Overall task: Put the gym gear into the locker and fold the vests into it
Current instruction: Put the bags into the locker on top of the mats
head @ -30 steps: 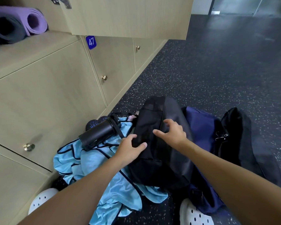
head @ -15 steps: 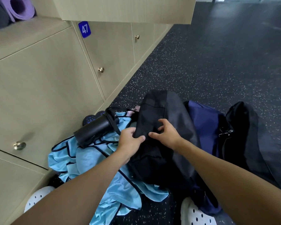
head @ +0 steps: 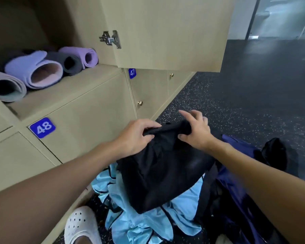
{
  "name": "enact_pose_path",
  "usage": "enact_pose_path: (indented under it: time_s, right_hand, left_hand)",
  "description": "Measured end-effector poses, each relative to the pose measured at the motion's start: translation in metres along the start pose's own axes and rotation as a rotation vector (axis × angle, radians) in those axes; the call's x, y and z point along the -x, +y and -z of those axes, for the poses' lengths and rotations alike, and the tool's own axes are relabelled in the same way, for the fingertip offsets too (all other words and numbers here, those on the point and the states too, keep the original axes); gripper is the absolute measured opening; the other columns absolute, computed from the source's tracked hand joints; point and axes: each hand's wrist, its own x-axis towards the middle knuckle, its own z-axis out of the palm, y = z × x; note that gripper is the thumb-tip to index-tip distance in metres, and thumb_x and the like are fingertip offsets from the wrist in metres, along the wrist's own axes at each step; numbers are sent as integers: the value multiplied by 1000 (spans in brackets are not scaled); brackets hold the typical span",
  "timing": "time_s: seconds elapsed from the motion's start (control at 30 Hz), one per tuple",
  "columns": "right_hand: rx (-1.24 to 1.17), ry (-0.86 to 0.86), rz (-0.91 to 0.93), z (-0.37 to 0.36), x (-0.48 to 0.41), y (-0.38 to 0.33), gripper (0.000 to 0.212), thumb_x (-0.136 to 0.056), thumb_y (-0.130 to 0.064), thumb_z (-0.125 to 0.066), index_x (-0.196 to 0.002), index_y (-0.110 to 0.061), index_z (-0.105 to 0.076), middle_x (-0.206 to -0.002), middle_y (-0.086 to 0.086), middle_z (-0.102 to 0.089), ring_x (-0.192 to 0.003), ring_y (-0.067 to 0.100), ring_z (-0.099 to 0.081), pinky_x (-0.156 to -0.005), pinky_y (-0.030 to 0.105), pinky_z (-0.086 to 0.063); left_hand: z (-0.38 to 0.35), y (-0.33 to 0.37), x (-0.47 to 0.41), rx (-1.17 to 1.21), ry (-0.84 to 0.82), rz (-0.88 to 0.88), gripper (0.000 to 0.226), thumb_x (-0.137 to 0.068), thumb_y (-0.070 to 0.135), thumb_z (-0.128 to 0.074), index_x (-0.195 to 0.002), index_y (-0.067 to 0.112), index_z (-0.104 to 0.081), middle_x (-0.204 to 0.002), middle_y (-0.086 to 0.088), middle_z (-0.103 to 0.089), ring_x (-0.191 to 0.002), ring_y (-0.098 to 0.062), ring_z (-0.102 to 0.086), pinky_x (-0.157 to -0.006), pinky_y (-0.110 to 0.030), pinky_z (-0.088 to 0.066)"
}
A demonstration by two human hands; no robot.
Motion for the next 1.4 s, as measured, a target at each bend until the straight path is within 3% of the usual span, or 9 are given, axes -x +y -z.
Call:
enact_pose_path:
  time_s: [0.07,0.13,0.2,0.4,0.77,0.93,1.1,1.23,1.4]
  right_hand:
    - [178,-7,102,6,0,-10,44,-87,-36,-71,-128,-32,-57,-146,-1,-33,-139,26,-20,-114,48,-19]
    - [184,-130,140,1,6,-19,19,-92,-38,-64,-99,-21,-61,-115,0,-57,-121,22,-44,-109,42,-26]
    - [175,-291,175,-11,20,-27,24,-95,-37,-60,-83,-19,-50,-94,4,-62,-94,21,-53,-92,35,-35]
    - [232,-527,226,-77,69,-12,19,-96,-35,-59,-93,-28,-41,-106,8,-64,-103,31,-59,-76,33,-40]
    - [443,-253,329,-110,67,28,35,-100,-45,-48,-118,-17,-59,-146,6,-40,-143,28,-26,-116,42,-18]
    - [452,-349,212,-115,43,31,39,-100,-47,-47,-128,-20,-51,-162,14,-13,-152,29,-2,-122,46,0]
    - [397,-396,159,-121,34,34,69,-94,-49,-56,-147,-19,-23,-151,7,-31,-139,28,-35,-114,43,-25]
    - [532,-409,168,-126,30,37,99,-92,-61,-50,-156,-8,2,-143,8,-41,-134,28,-36,-113,39,-24]
    - [606,-491,177,-134,33,44,66,-91,-65,-48,-133,-14,-47,-122,1,-56,-123,26,-37,-105,43,-25]
  left_hand:
    - [25,0,12,-32,-17,-2,34,-87,-4,-65,-111,19,-74,-105,12,-71,-98,-2,-63,-92,-13,-44]
    - [40,-10,27,-78,-37,33,31,-87,-2,-66,-107,20,-74,-102,9,-71,-97,-6,-63,-92,-20,-46]
    - [45,-28,44,-162,-104,105,25,-88,2,-67,-102,22,-72,-97,9,-70,-95,-10,-62,-92,-28,-47]
    - [8,-90,95,-362,-361,339,11,-95,28,-60,-90,37,-57,-102,10,-61,-105,-20,-59,-92,-36,-44]
    - [-44,-110,94,-495,-257,367,16,-106,31,-34,-114,28,-48,-87,6,-61,-103,-22,-59,-103,-38,-27]
    - [-50,-122,76,-549,-230,338,33,-103,37,-40,-134,25,-45,-127,0,-58,-123,-24,-50,-105,-41,-30]
    - [-58,-135,68,-566,-424,305,86,-90,74,-40,-158,26,-17,-166,-2,-6,-153,-19,-2,-123,-49,-8]
    - [-65,-138,63,-590,-548,317,113,-73,88,-47,-157,19,-15,-155,0,-33,-148,-18,-23,-121,-51,-9]
    - [-74,-138,61,-602,-536,268,104,-75,81,-55,-151,16,-23,-101,2,-56,-112,-23,-52,-117,-47,-20]
